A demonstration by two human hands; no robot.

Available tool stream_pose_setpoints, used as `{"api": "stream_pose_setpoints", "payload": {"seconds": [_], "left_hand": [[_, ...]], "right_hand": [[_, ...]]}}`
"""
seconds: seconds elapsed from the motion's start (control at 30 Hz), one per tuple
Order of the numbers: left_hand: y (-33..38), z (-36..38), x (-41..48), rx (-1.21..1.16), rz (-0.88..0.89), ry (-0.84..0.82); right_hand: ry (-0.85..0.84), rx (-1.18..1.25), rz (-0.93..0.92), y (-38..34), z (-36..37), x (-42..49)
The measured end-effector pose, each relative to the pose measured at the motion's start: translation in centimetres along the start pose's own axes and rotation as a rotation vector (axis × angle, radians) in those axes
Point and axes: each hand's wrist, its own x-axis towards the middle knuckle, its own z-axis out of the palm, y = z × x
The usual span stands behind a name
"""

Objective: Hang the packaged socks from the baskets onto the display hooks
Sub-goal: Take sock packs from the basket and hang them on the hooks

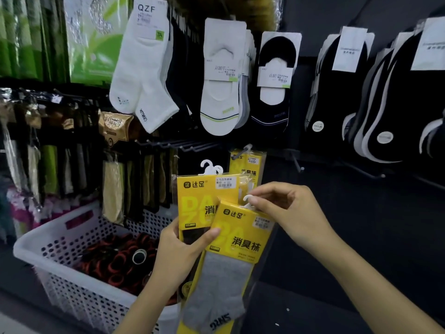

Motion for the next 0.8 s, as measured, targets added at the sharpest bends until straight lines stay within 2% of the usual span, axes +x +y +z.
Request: {"api": "stream_pose_setpoints", "payload": {"seconds": [0.43,0.63,0.8], "left_hand": [[0.0,-1.1,0.0,-0.027,-0.053,-0.005],[0.1,-1.2,-0.1,-0.054,-0.079,0.01],[0.2,-1.1,0.0,-0.09,-0.127,-0.046]], "right_hand": [[0.135,0.33,0.209,0.0,2.8,-0.3],[0.141,0.231,0.185,0.1,2.5,-0.3],[0.139,0.244,0.202,0.0,2.5,-0.2]]}}
